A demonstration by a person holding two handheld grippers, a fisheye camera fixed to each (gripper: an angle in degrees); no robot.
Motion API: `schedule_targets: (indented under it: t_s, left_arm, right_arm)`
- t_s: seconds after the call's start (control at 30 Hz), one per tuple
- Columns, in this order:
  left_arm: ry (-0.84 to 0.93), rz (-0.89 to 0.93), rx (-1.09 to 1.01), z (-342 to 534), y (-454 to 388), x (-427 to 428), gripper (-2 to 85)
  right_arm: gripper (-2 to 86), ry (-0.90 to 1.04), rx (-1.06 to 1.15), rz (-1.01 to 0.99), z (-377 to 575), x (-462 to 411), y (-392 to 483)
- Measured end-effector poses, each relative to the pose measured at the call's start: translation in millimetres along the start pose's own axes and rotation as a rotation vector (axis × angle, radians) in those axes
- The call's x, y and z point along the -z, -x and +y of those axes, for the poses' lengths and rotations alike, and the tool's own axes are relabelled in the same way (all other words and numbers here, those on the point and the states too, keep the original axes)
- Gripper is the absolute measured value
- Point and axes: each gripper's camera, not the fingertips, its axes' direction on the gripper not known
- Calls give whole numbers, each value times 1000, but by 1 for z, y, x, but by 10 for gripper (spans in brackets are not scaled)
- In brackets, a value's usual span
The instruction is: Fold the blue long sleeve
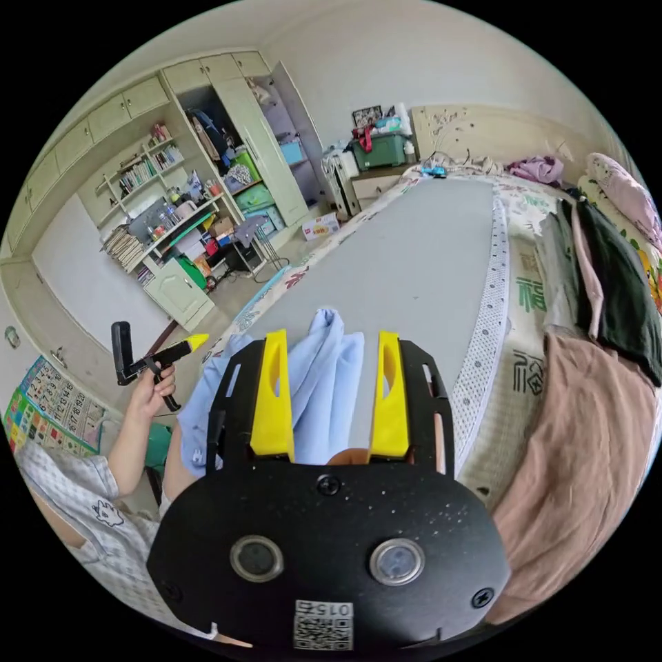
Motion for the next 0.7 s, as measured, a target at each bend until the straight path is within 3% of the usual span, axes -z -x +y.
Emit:
schedule_targets:
  t_s: [0.17,0.27,0.37,0.43,0.53,0.7]
  left_arm:
    - [234,-7,-205,-40,-1,-60,116]
    - [441,11,-302,-46,-17,-98,63]
    - [417,-9,-333,-47,-25,-94,21]
    - [295,25,-258,-50,-17,-65,12]
    - [137,113,-170,-52,-13,-11,5]
    - [2,-4,-310,-42,-62,58,2]
  right_arm:
    - [156,229,45,-14,-43,-76,-6]
    - [77,319,44,-35,-36,-97,-5]
    - [57,177,55,-16,-18,-56,3]
    - [52,10,76,-32,-3,4,12]
    - [49,-89,121,-35,14,73,32]
    - [48,-171,206,38,48,143,62]
